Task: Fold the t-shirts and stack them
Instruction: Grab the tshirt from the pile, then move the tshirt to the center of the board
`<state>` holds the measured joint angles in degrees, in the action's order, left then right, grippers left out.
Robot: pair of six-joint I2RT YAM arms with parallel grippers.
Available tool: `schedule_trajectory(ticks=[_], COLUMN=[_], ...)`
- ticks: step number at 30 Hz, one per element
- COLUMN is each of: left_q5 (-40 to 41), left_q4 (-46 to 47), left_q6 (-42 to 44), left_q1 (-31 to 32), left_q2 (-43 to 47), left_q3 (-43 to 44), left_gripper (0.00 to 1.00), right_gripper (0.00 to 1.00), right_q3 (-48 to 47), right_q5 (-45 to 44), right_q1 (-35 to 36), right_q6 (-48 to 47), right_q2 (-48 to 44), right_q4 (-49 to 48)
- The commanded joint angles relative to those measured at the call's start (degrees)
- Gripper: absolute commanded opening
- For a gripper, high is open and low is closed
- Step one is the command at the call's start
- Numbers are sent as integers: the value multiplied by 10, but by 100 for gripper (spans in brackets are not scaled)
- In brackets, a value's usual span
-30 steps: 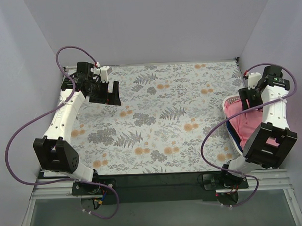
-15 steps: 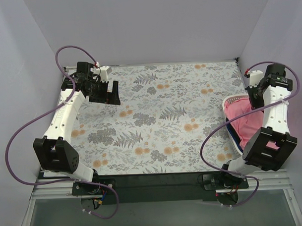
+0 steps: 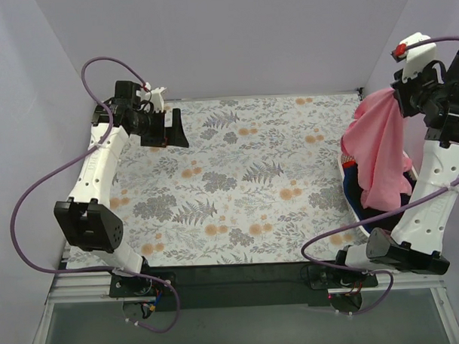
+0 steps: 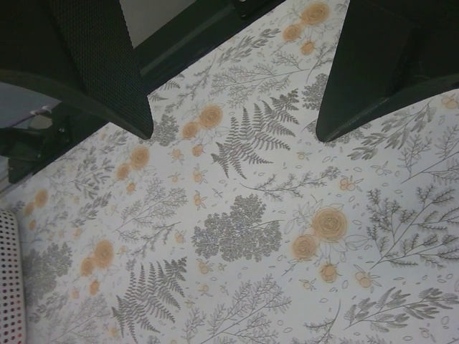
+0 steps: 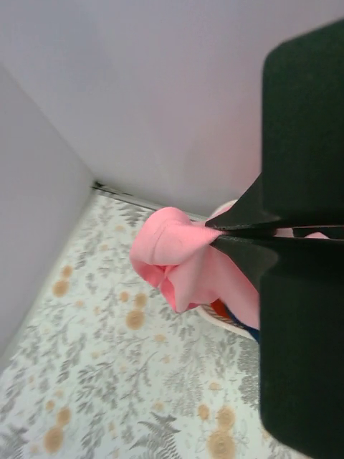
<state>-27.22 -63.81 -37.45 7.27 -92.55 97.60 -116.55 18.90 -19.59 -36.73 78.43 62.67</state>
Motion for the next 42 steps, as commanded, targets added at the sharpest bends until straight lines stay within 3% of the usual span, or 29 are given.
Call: schedule_trajectory(ticks=[1, 6, 9, 13, 19, 25, 29, 35, 41, 42], left_q5=[-70, -125, -163, -172, -174, -178, -176, -177, -180, -171], left_q4=[-26, -25, -14, 12, 34, 54, 56, 46, 33, 31], left_q6=[-31, -40, -52, -57, -66, -84, -80, -29, 49, 74], left_q1=[-24, -71, -143, -167, -175, -183, -186, -186, -186, -185], left_q2=[-5, -13, -8, 11, 42, 48, 55, 71, 86, 89], left_q3=[44, 55, 49, 38, 16, 13, 15, -3, -83, -96], left_gripper=[98, 98, 98, 98, 98, 98, 98, 98, 98, 98], right_gripper=[1, 1, 1, 1, 1, 1, 1, 1, 1, 12], right_q3=[-86, -117, -105, -93, -125, -94, -12, 158, 451, 483], right_q5=[104, 188, 200, 210, 181, 99, 58, -19, -141, -151], right_q1=[17, 71, 136, 195, 319, 453, 503, 508, 495, 495], right_q6=[6, 69, 117, 191, 256, 215, 198, 221, 199, 194], right_q2=[13, 2, -9, -5, 41, 66, 68, 13, -95, -107], right_q4=[-17, -137, -235, -353, -456, -509, -546, -606, -610, -605])
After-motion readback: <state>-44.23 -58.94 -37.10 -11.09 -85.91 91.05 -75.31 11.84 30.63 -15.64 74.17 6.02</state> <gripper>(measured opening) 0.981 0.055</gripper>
